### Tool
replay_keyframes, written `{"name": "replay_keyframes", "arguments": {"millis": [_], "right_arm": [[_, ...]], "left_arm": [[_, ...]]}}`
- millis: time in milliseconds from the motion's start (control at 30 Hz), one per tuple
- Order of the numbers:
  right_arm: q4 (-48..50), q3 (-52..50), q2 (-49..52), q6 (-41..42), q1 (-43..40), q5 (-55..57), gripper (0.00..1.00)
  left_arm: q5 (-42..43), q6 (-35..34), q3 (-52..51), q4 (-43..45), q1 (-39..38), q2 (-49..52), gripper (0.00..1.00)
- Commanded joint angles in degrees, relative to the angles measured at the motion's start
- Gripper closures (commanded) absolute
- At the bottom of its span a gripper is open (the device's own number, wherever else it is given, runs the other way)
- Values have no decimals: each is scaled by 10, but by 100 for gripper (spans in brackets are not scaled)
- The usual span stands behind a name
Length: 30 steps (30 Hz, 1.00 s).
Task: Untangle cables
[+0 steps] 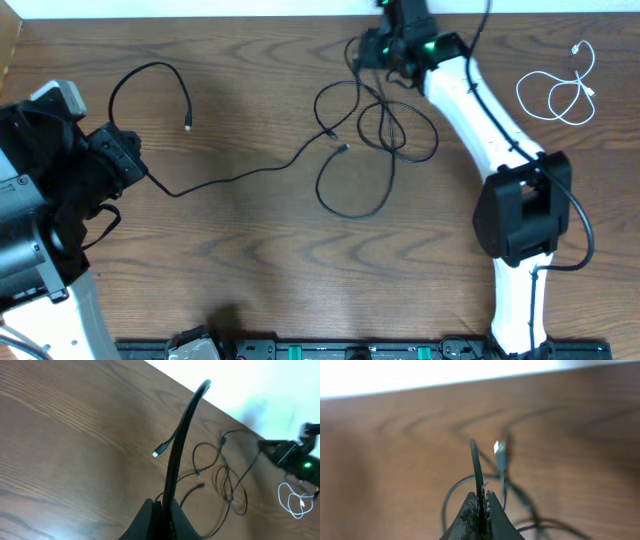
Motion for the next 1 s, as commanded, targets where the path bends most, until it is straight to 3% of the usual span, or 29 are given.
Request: {"name": "replay_keyframes", "arguments": {"millis": [0, 333, 400, 500, 533, 767, 967], "right_arm": [[10, 5, 29, 48, -42, 39, 99], [-50, 5, 94, 56, -121, 19, 99], [-62, 5, 94, 45, -134, -8, 88], [-74, 5, 94, -17, -147, -85, 56], [-89, 5, 94, -50, -149, -128, 45], [-136, 6, 91, -128, -133, -220, 40], [-173, 6, 63, -156, -110, -248, 39]], "left_arm": [[-3, 28, 6, -6, 3, -1, 93], [3, 53, 6, 18, 3, -1, 93], [26, 53, 6, 56, 3, -2, 93], [105, 47, 6, 158, 3, -3, 93], [164, 13, 6, 250, 3, -2, 93], [234, -148, 6, 526, -30, -2, 93], [233, -212, 6, 629, -95, -2, 93]]}}
